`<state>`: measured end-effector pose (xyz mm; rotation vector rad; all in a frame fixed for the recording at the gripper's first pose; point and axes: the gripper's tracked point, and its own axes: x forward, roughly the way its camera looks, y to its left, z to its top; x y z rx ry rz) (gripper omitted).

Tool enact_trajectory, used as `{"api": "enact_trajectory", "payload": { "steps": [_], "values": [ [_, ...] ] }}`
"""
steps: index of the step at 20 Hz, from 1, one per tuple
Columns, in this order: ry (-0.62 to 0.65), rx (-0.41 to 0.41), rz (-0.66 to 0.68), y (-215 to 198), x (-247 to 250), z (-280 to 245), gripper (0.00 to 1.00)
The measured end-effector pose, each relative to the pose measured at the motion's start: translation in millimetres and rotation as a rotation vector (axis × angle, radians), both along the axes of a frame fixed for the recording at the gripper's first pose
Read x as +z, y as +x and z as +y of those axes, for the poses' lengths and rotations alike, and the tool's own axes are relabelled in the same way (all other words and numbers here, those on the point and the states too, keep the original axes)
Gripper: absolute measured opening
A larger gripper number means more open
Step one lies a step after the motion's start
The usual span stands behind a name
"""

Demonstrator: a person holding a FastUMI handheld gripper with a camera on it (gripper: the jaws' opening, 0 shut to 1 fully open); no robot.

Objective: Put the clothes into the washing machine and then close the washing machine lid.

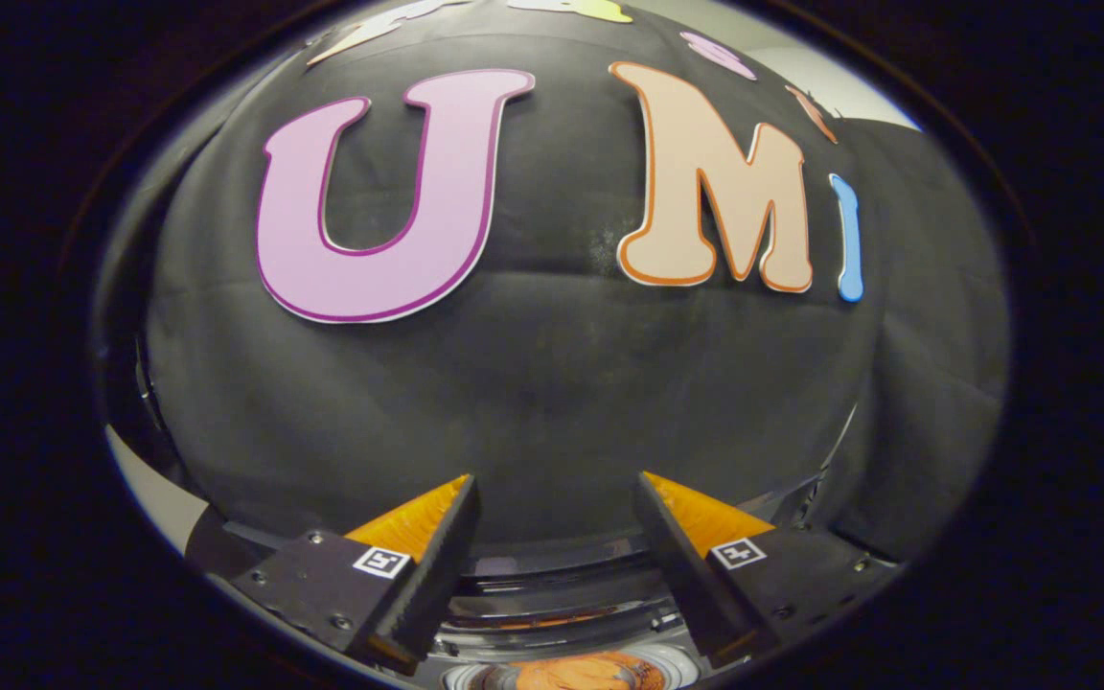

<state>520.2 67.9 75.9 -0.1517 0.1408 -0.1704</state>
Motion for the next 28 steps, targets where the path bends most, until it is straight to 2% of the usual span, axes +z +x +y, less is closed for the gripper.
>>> {"api": "enact_trajectory", "payload": {
  "steps": [11, 28],
  "values": [
    [-0.002, -0.005, -0.058, -48.5, 1.6, -3.1, 0.98],
    [0.002, 0.026, -0.091, -88.5, -5.4, -3.1, 0.98]
  ]
}}
